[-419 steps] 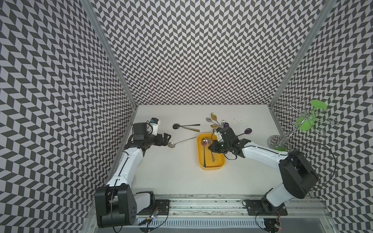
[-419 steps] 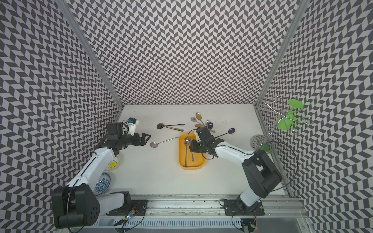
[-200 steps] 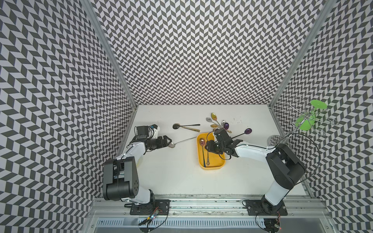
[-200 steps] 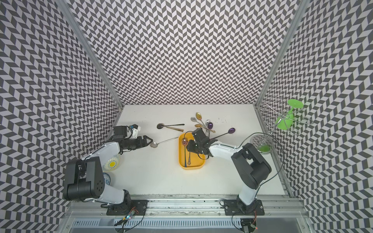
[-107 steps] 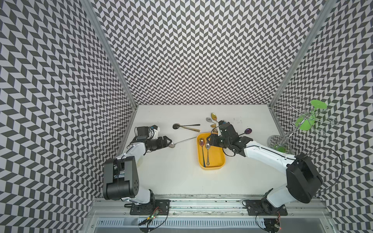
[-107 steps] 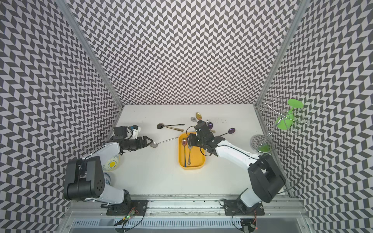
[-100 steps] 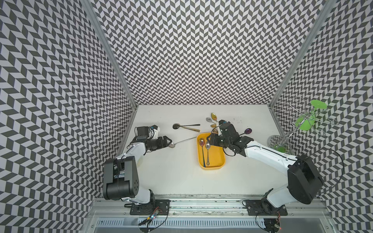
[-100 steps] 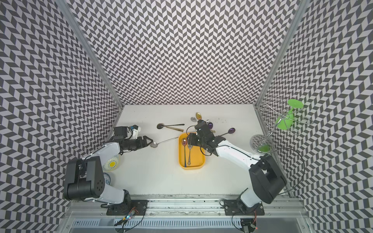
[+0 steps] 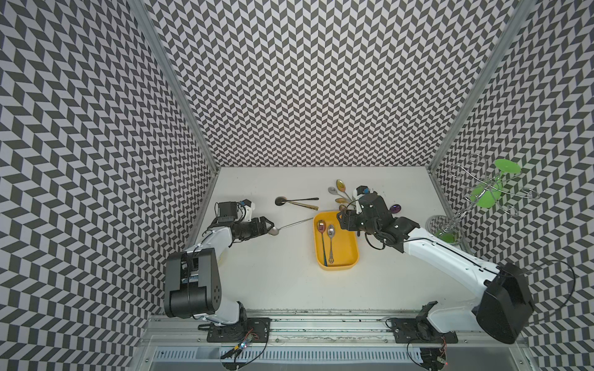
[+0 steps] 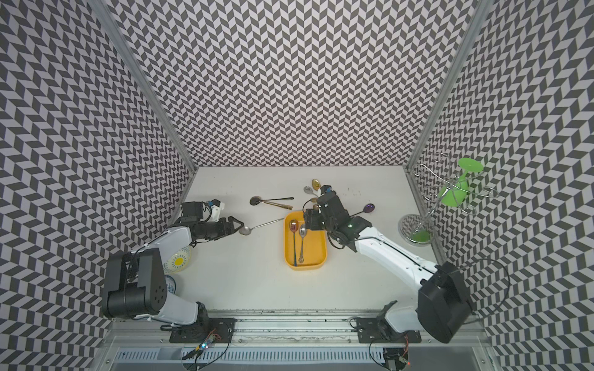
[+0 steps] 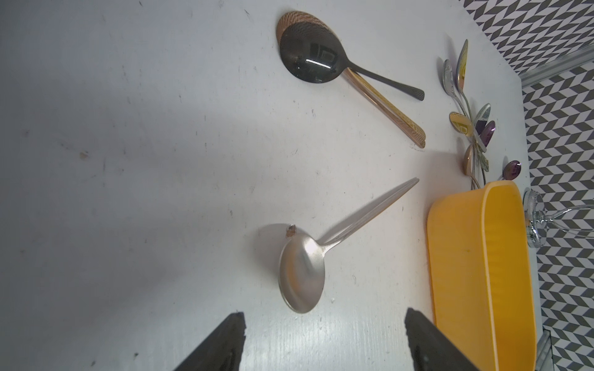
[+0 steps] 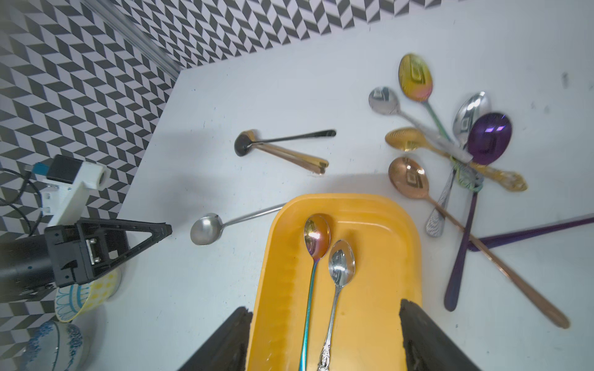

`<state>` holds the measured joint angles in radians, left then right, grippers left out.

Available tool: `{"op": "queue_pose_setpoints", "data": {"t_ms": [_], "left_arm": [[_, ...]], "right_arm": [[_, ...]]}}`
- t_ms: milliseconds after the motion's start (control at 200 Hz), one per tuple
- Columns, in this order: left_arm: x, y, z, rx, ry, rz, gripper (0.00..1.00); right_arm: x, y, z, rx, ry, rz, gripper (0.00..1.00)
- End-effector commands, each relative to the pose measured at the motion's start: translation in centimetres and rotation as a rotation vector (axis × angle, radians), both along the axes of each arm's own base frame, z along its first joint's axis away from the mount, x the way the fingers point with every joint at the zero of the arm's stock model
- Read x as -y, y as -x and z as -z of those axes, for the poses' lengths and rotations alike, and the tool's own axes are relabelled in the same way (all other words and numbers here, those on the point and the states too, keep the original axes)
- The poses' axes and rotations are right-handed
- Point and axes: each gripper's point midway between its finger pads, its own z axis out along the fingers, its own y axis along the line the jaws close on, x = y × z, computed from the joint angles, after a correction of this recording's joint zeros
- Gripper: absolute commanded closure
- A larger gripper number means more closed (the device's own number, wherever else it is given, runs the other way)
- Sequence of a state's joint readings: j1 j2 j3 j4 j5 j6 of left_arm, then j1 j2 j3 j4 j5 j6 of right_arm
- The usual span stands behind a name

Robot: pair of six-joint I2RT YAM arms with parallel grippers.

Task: Put the spoon into the storage box
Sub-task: Pick up the spoon from the center of the board.

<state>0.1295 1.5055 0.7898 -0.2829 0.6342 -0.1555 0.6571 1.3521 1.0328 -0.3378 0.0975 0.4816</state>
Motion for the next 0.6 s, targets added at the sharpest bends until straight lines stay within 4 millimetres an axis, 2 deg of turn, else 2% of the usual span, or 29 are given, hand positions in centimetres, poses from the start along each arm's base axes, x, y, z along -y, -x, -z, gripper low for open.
{"op": "queue_pose_setpoints", "data": {"t_ms": [0, 40, 65, 225, 345, 596], "left_arm": [[0.2, 0.1, 0.4, -0.005, 0.022, 0.006, 0.19], [0.2, 0.1, 0.5, -0.007, 0.022, 0.006, 0.19], [0.3, 0.1, 0.5, -0.008, 0.023, 0.007, 0.19], [0.5, 0.1, 0.7, -0.014, 0.027, 0.012, 0.20], [0.7, 0.1, 0.9, -0.022, 0.028, 0.017, 0.21], [0.8, 0.1, 1.2, -0.030, 0.030, 0.017, 0.22]], "right_arm": [[1.9, -0.5, -3.6, 0.142, 0.032, 0.037, 0.21], [2.3, -0.3, -4.2, 0.159, 0.021, 0.045, 0.21], [2.9, -0.4, -4.6, 0.190, 0.062, 0.046, 0.17], [5.5, -0.1, -6.3, 0.271, 0.122, 0.082, 0.08], [7.0, 0.1, -6.8, 0.312, 0.158, 0.096, 0.07], [8.6, 1.2, -7.0, 0.412, 0.175, 0.104, 0.00]]}}
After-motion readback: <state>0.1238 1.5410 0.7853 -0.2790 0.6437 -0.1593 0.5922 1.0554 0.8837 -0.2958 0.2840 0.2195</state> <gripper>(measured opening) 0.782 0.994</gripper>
